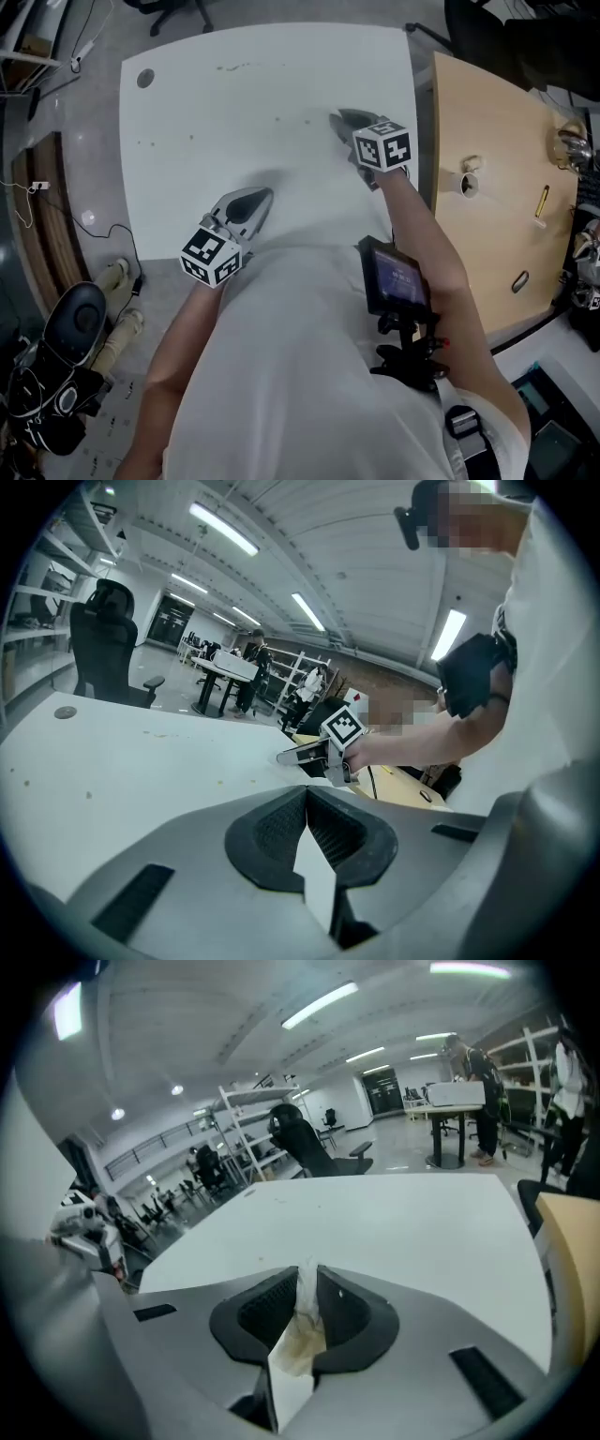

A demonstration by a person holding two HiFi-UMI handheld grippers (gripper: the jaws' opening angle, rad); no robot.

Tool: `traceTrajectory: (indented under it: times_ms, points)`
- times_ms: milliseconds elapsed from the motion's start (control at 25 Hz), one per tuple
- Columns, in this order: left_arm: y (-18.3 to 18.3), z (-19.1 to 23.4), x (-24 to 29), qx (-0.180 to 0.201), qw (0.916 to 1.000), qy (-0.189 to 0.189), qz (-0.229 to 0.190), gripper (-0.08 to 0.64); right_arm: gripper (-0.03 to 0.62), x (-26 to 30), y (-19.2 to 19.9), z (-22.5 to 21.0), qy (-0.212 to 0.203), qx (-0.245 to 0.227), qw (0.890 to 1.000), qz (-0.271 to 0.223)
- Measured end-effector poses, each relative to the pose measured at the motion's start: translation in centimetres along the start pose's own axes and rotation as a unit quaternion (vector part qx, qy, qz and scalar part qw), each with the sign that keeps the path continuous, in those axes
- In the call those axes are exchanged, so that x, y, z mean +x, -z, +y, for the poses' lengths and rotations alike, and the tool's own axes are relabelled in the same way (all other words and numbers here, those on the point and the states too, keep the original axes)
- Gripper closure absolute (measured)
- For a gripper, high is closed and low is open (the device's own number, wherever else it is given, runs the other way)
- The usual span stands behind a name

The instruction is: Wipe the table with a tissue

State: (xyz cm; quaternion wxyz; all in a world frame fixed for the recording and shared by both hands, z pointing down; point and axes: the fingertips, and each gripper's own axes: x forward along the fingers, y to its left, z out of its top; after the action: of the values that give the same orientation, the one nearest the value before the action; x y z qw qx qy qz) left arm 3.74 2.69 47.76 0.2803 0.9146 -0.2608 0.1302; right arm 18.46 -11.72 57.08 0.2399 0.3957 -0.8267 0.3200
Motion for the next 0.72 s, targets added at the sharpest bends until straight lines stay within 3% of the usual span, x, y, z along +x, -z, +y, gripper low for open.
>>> traceTrajectory:
  times_ms: [160, 400, 520, 720]
  points:
    - [0.3, 1.7, -1.2, -0.009, 0.9998, 0.016, 0.006, 0.554, 0.527, 0.6, 1.1, -1.5, 0.091, -0.02, 0.996, 0.007]
    - [-0.5, 1.9, -2.6, -0.007, 0.9997, 0.022, -0.007, 0.554, 0.528, 0.5, 2.3, -3.5, 0.206, -0.057, 0.977, 0.009]
    - [-0.7, 4.1, -4.5, -0.012, 0.9996, 0.023, -0.01, 0.554, 0.528, 2.3, 1.9, -1.7, 0.206, -0.059, 0.977, 0.014]
    - [-0.6, 5.4, -6.0, -0.013, 0.9995, 0.029, -0.008, 0.554, 0.528, 4.2, 2.1, 2.4, 0.146, -0.08, 0.986, 0.029]
